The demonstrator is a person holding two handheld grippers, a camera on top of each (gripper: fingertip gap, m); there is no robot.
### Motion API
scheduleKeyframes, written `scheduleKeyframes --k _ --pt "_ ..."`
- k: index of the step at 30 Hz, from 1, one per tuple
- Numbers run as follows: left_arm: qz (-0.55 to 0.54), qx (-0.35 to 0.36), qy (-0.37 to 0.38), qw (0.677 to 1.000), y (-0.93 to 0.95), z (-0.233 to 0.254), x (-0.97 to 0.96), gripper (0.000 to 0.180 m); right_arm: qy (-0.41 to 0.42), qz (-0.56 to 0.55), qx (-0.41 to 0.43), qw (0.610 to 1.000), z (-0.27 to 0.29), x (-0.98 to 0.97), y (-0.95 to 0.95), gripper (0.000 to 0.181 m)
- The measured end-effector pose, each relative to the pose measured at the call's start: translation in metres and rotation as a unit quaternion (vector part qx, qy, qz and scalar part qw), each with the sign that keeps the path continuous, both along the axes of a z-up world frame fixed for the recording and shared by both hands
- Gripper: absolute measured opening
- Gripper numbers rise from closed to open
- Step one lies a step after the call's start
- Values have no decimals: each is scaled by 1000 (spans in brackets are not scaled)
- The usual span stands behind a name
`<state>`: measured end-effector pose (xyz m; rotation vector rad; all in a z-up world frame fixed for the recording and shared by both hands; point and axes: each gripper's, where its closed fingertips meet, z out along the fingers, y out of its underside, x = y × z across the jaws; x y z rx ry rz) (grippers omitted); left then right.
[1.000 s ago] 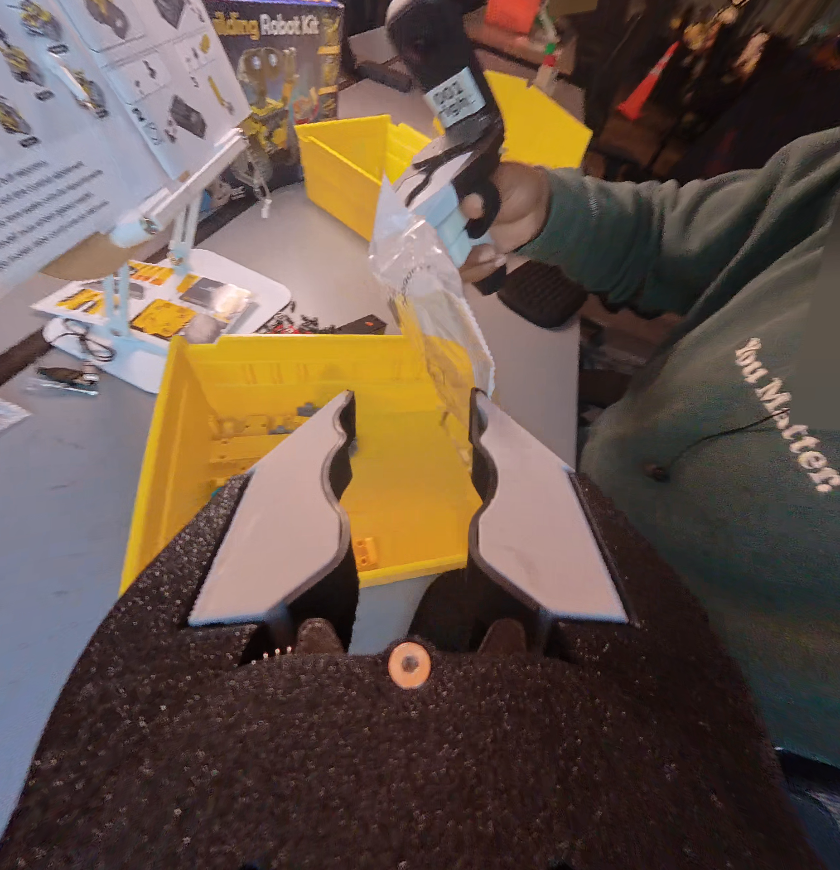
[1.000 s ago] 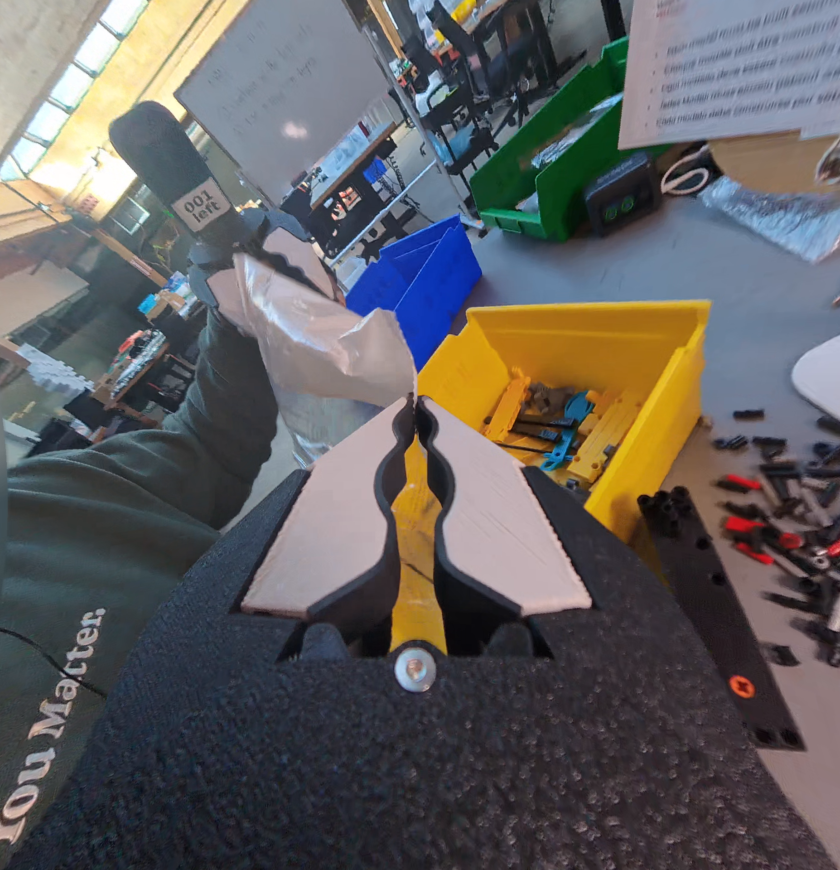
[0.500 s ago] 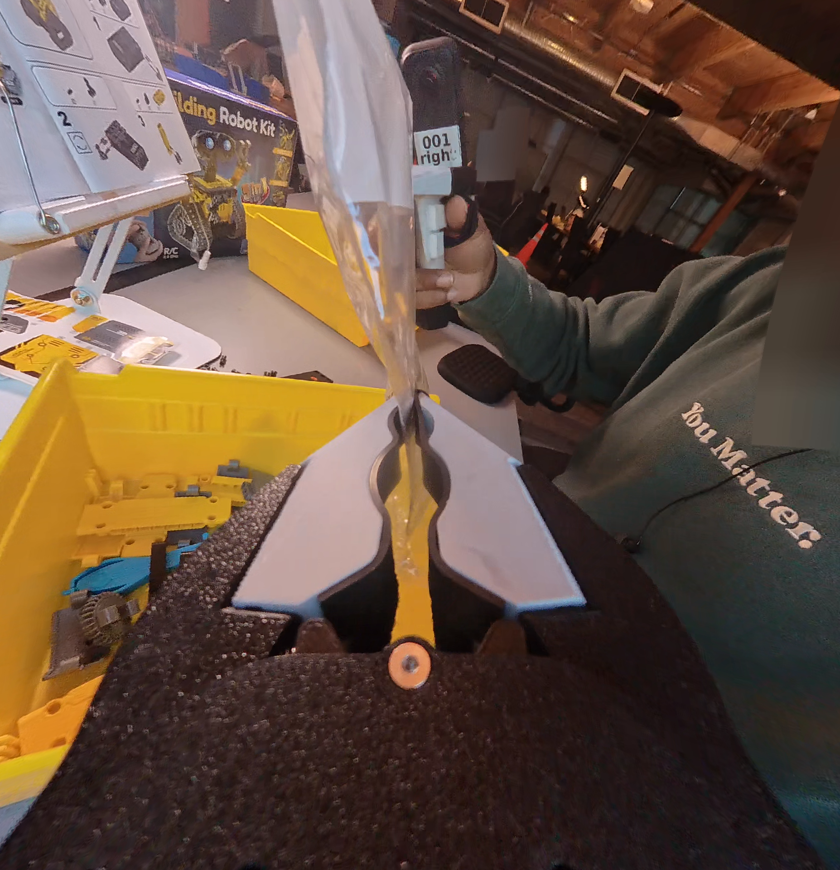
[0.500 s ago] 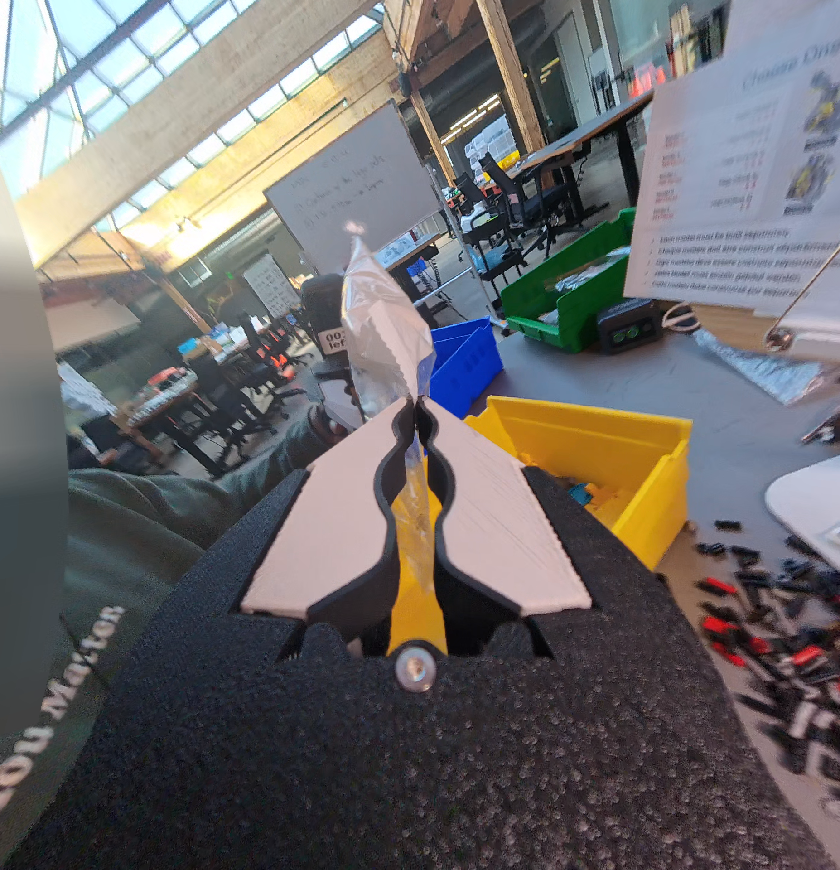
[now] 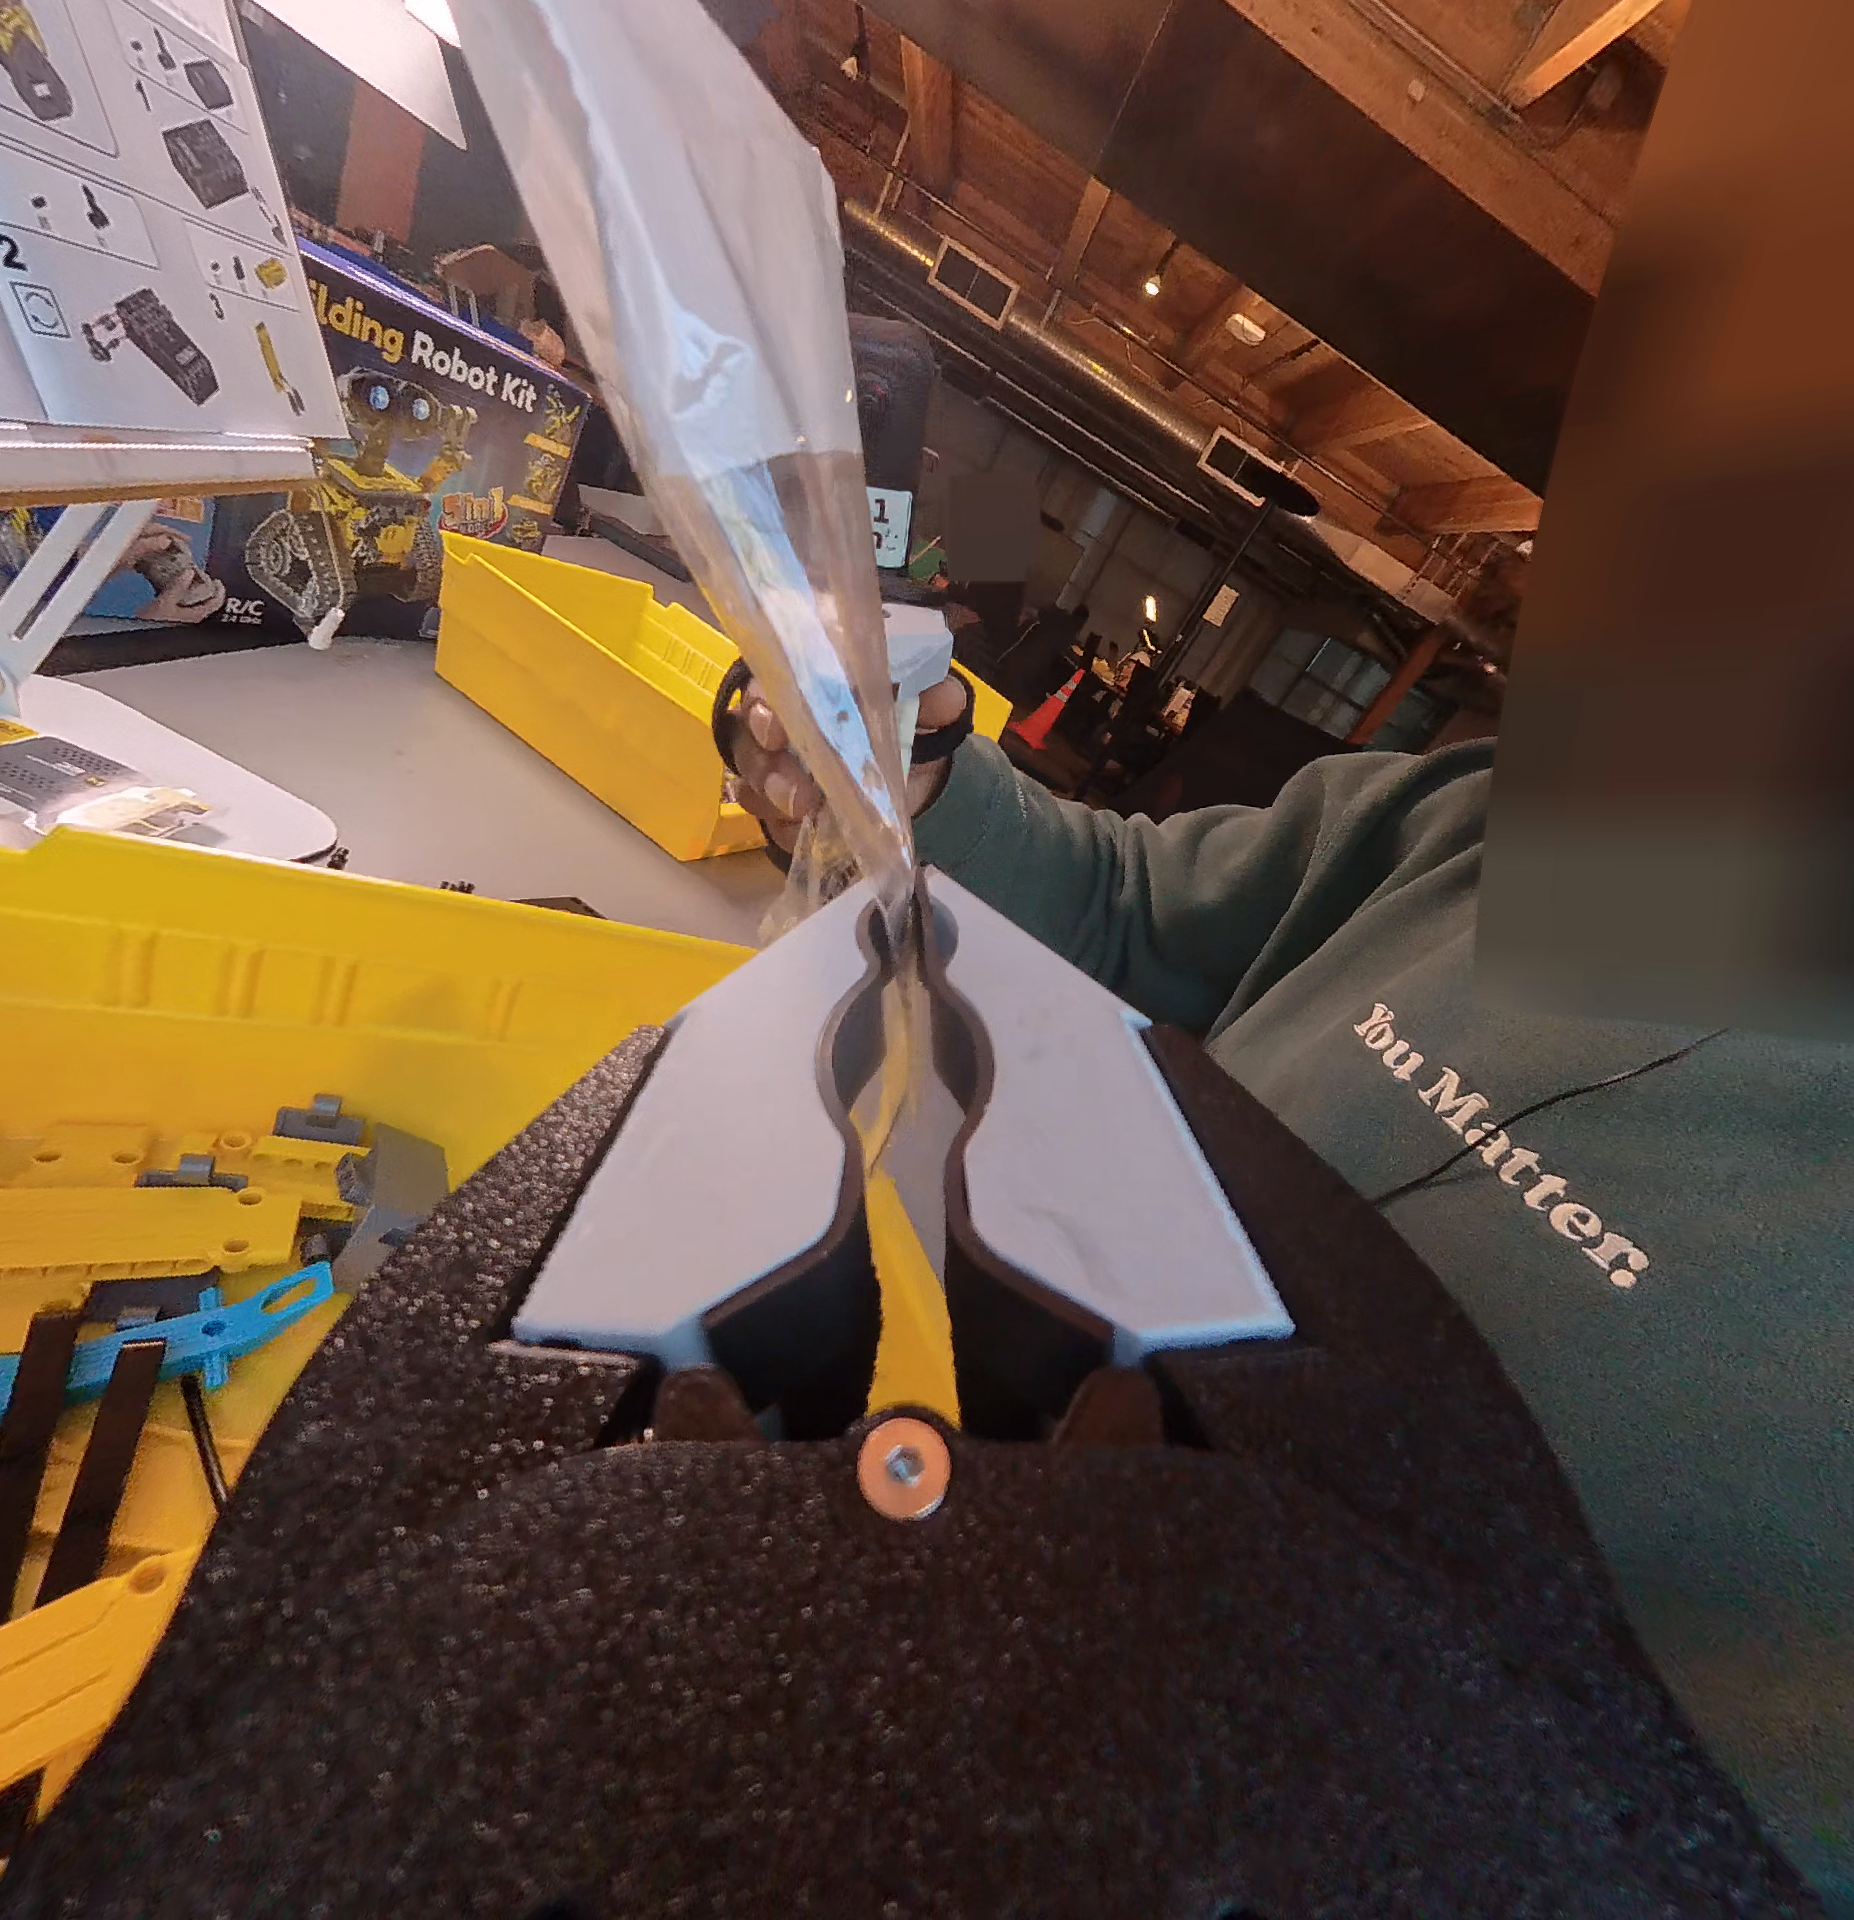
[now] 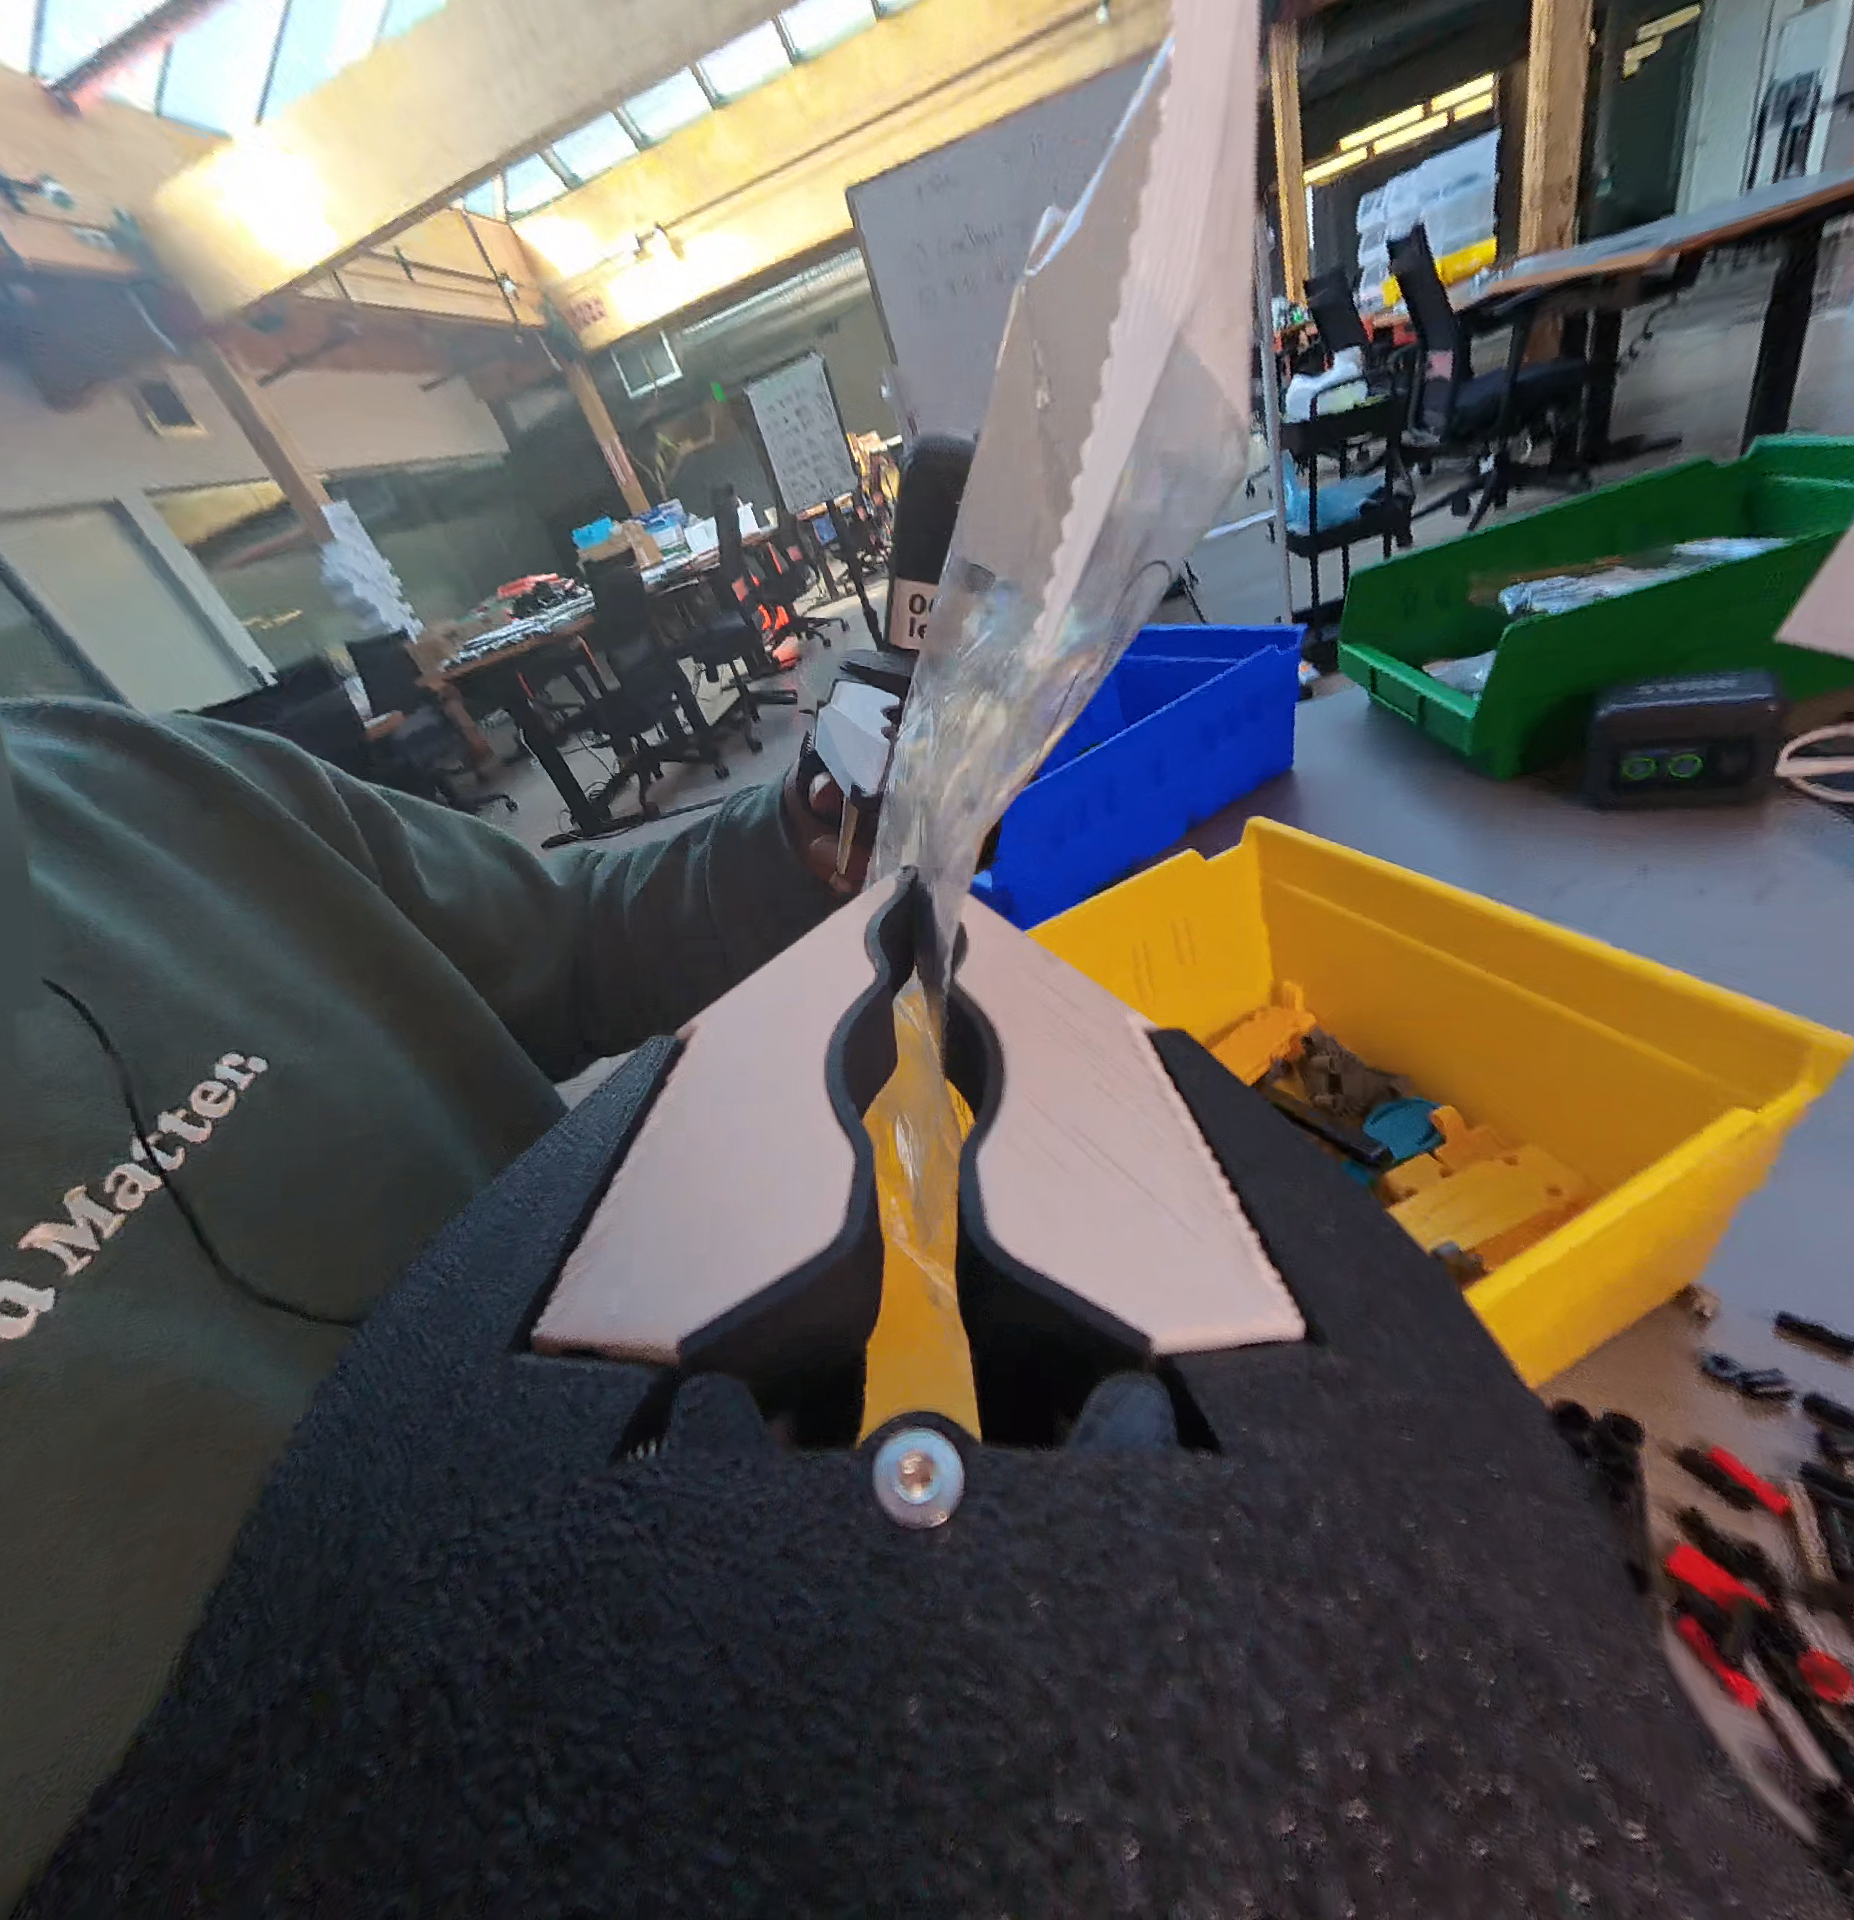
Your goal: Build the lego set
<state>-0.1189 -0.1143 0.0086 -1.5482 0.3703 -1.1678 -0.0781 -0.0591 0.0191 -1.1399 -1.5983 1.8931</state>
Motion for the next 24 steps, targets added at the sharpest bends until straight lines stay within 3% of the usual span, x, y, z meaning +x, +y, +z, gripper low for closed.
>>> scheduleKeyframes --k 3,6,8,9,11,15,21,24 --pt "13 3 22 1000 -5 -1 1 0 -73 17 -92 993 -8 2 -5 0" --pt "26 2 56 998 -5 -5 4 0 -73 9 -112 991 -18 9 -2 0" --pt "31 -9 60 998 -2 -7 6 0 -28 -18 -49 998 -16 13 -1 0" --pt "31 -16 59 998 0 -8 6 0 6 -43 31 999 -17 15 -2 0" --pt "24 -26 46 998 2 -9 6 0 76 -88 178 977 -11 20 -5 0" --pt "-14 -14 17 1000 -5 1 13 0 172 -106 307 930 11 36 -19 0" --pt "-36 -18 -17 999 -11 8 20 0 155 -132 301 932 11 42 -4 0" --pt "-7 -41 -25 999 -1 2 15 0 183 -169 367 896 11 41 1 0"
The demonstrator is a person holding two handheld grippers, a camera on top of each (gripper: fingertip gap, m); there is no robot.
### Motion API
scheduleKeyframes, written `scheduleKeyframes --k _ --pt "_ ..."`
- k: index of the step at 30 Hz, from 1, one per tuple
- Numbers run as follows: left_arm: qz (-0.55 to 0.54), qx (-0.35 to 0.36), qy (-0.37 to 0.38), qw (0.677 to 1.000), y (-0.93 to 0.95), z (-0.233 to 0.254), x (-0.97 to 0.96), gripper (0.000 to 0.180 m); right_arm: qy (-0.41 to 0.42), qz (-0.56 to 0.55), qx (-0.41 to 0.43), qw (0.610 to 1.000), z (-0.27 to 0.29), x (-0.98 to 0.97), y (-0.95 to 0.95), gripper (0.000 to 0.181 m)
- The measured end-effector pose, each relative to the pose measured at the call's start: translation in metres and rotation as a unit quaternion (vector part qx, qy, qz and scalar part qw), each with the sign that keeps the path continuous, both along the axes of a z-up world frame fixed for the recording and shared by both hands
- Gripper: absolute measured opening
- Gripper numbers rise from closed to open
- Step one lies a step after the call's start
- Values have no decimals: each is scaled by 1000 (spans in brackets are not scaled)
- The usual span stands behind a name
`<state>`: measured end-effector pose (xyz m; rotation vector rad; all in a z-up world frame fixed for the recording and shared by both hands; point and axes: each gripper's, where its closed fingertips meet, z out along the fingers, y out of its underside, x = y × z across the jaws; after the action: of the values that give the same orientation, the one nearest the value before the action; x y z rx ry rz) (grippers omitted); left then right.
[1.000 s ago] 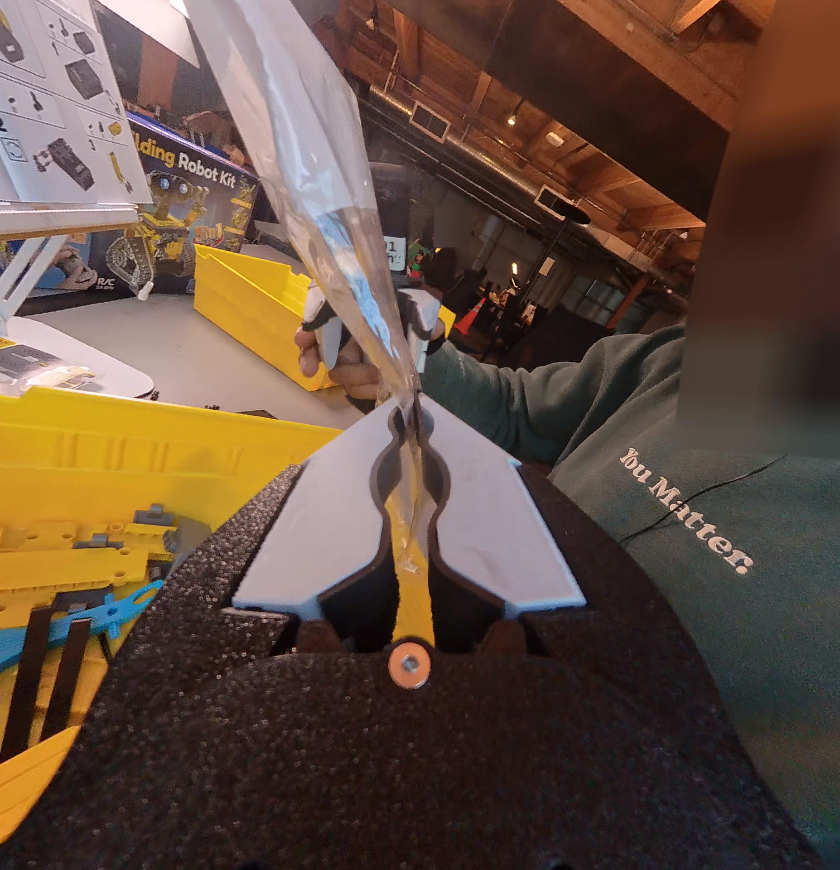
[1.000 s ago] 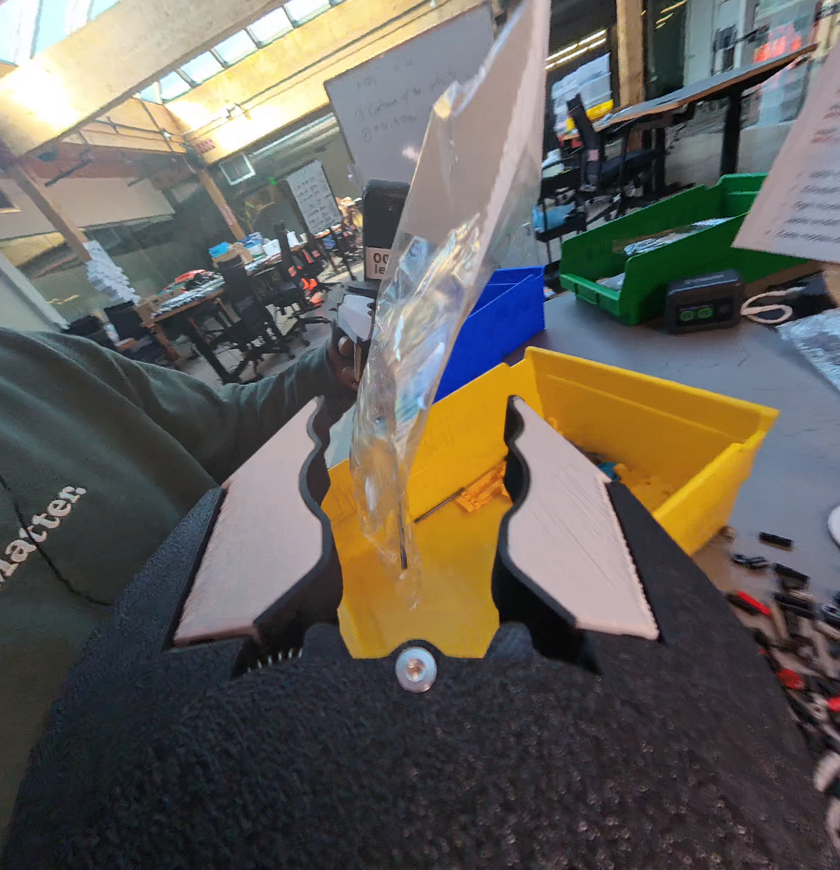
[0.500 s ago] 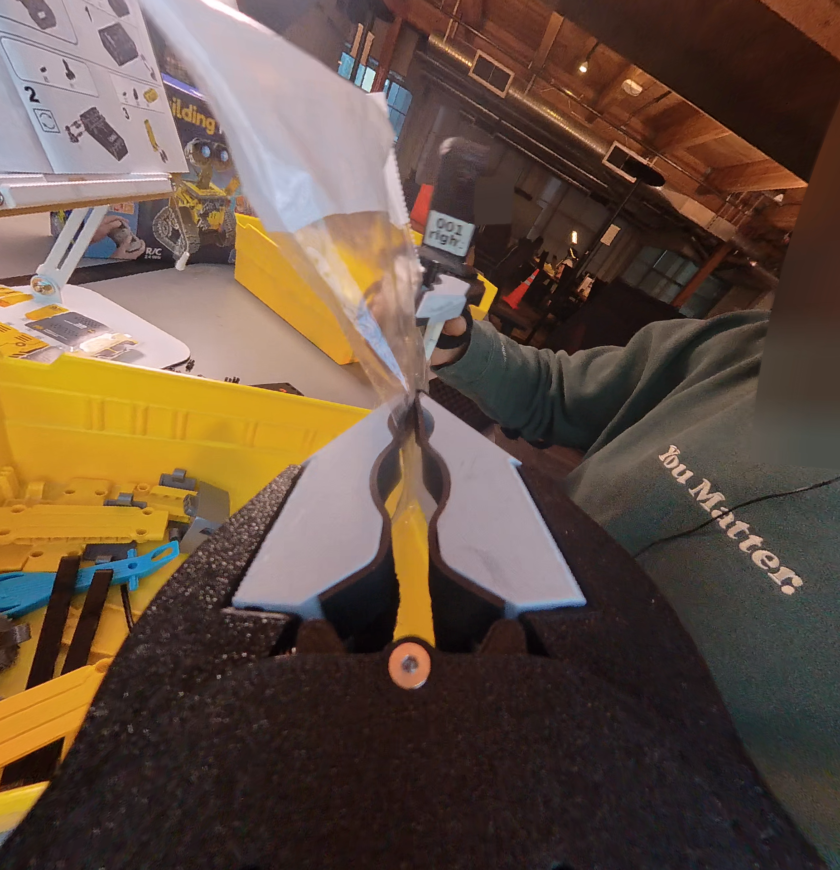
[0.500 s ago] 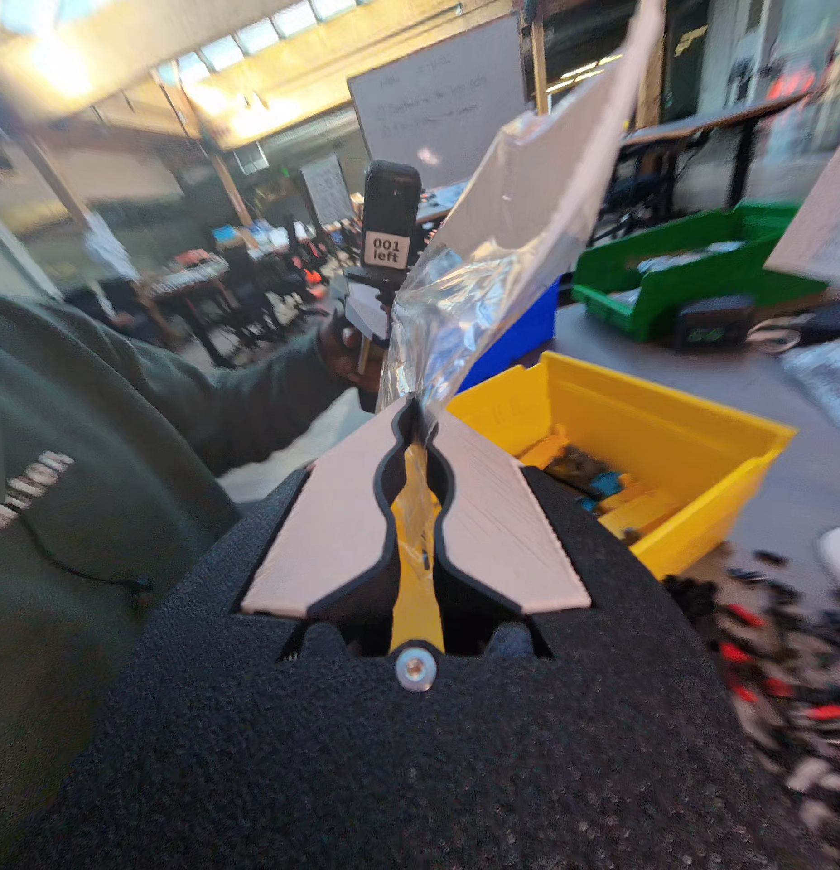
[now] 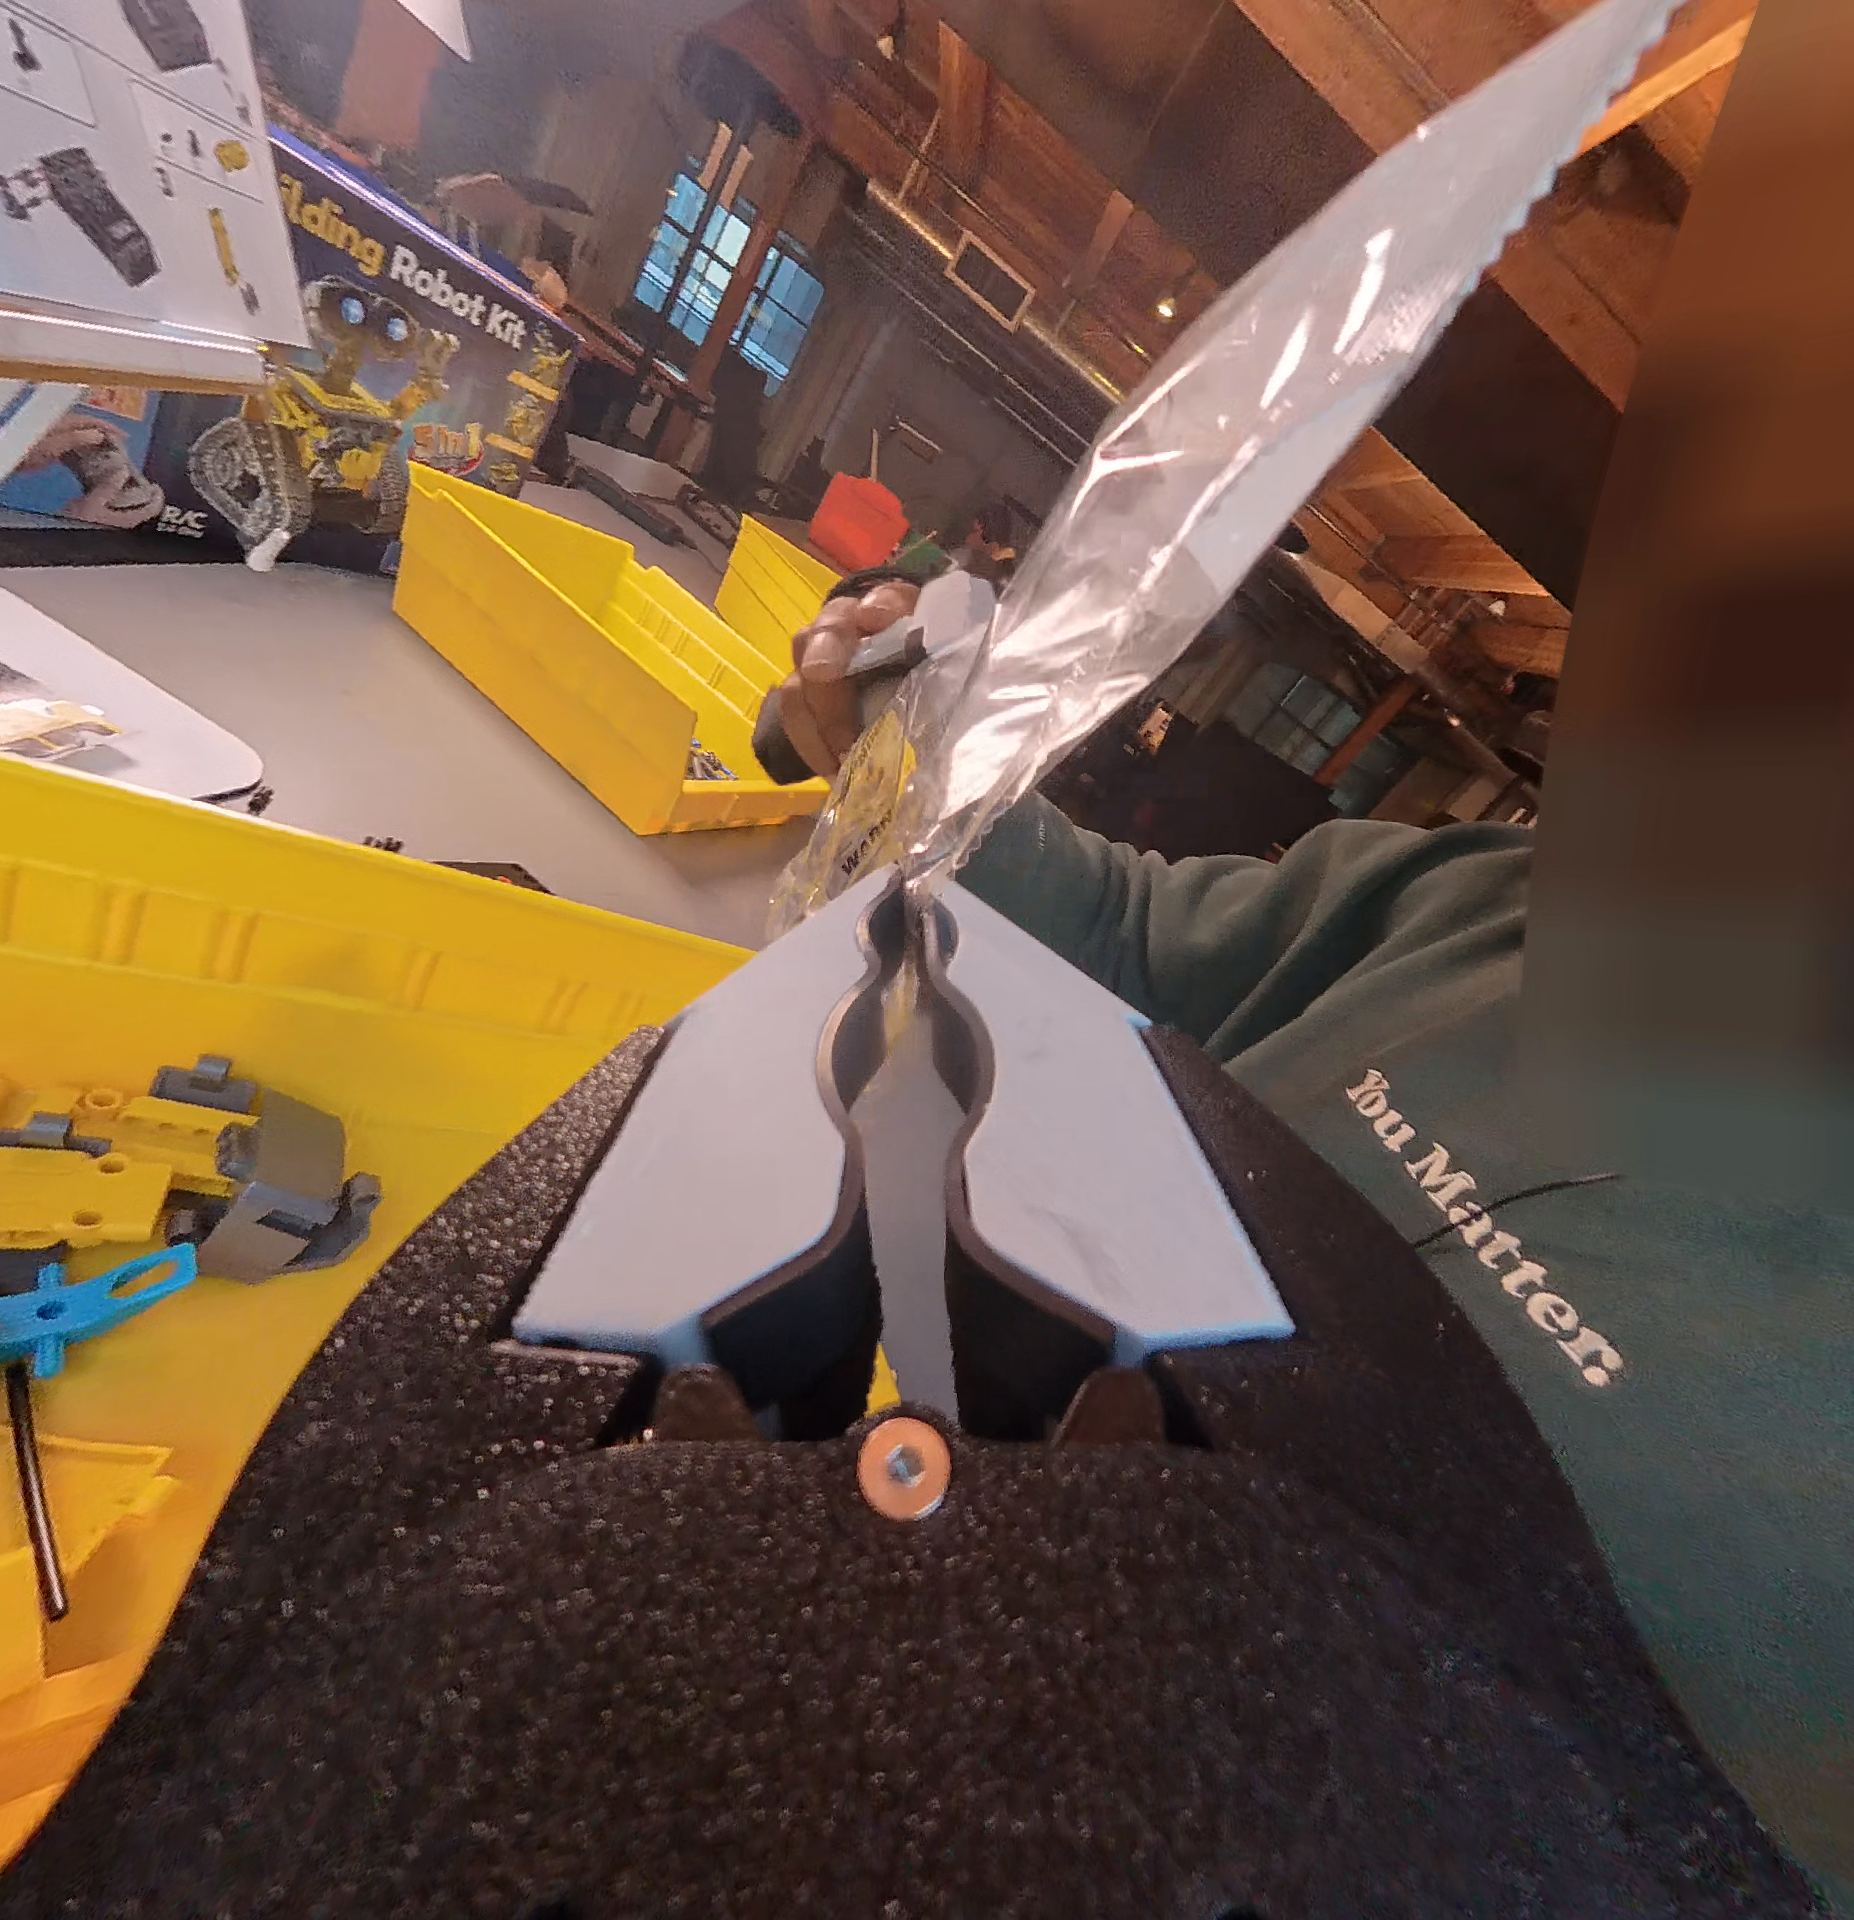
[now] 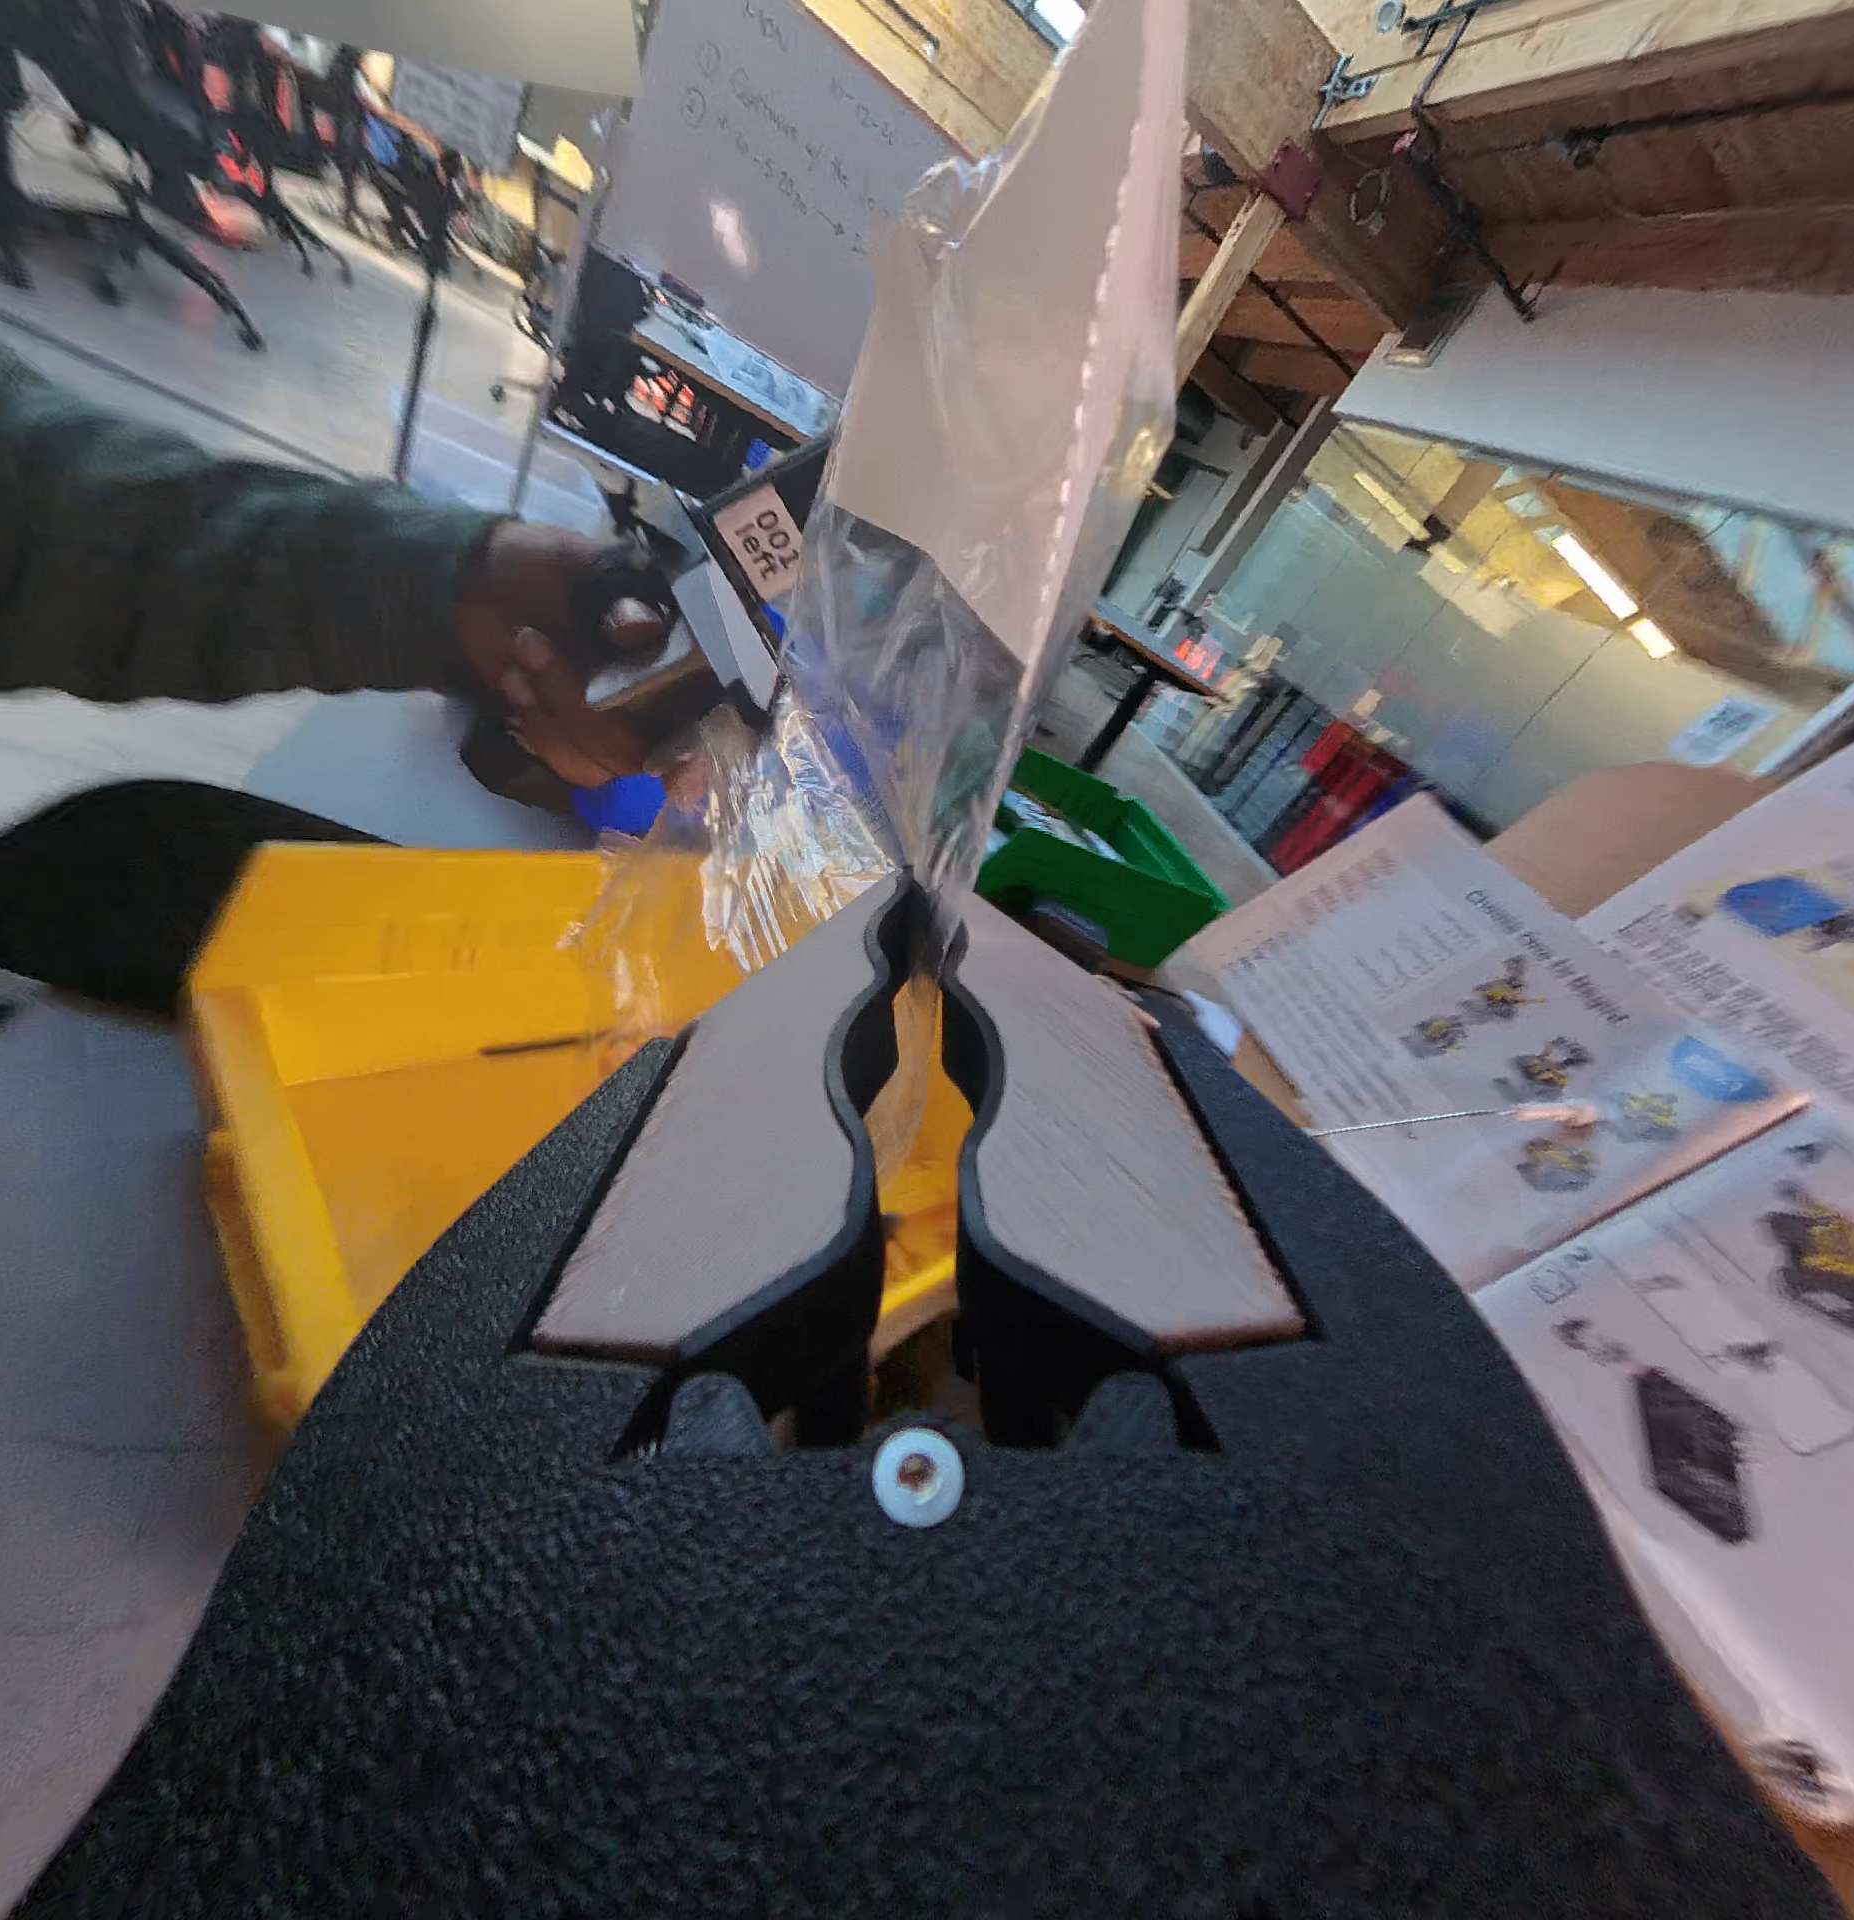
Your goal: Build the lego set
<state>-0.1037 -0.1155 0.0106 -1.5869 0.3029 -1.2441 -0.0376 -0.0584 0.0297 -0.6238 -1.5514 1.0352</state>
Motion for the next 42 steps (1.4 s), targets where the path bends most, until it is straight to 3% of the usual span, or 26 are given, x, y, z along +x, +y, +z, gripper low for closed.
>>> scheduleKeyframes --k 2,4,7,9,11,14,16,18,23,26,29,31,34,35,36,39,40,42 --pt "11 -11 -17 1000 5 1 -4 0 51 -70 171 981 -1 -4 5 0" --pt "7 -9 -36 999 5 5 -7 0 86 -101 284 950 0 -5 4 0" --pt "15 2 -33 999 6 7 -7 0 113 -118 387 907 0 -5 4 0" --pt "39 16 1 999 9 3 -11 0 91 -104 391 910 -11 -7 6 0" --pt "85 46 78 992 15 -5 -20 0 20 -60 308 949 -28 -7 5 0" --pt "145 107 184 966 15 -3 -40 0 -131 57 65 988 -41 11 -4 13" --pt "161 166 258 938 9 4 -44 0 -201 163 -114 959 -26 35 -14 29" --pt "169 219 325 904 4 10 -43 0 -216 233 -233 919 2 49 -8 39" --pt "167 293 447 828 10 17 -32 0 -159 285 -362 873 73 42 30 49" --pt "154 313 472 810 15 17 -20 0 -168 215 -282 920 74 13 35 51" --pt "136 313 458 821 20 17 -4 0 -256 116 -78 956 9 -22 11 84" --pt "111 309 425 844 19 18 12 0 -285 66 75 953 -36 -38 1 104" --pt "72 287 401 867 18 11 33 0 -311 68 126 939 -67 -49 -13 118" --pt "61 275 391 876 17 8 38 0 -312 71 132 938 -71 -51 -15 114" --pt "54 263 380 885 16 7 41 0 -316 77 133 936 -74 -50 -16 96" --pt "49 224 358 905 12 7 37 0 -309 88 163 933 -81 -43 -14 10" --pt "33 200 346 916 8 4 37 0 -296 87 162 937 -77 -42 -13 0" --pt "11 159 323 933 3 -2 37 1 -315 97 158 931 -77 -34 -13 0"
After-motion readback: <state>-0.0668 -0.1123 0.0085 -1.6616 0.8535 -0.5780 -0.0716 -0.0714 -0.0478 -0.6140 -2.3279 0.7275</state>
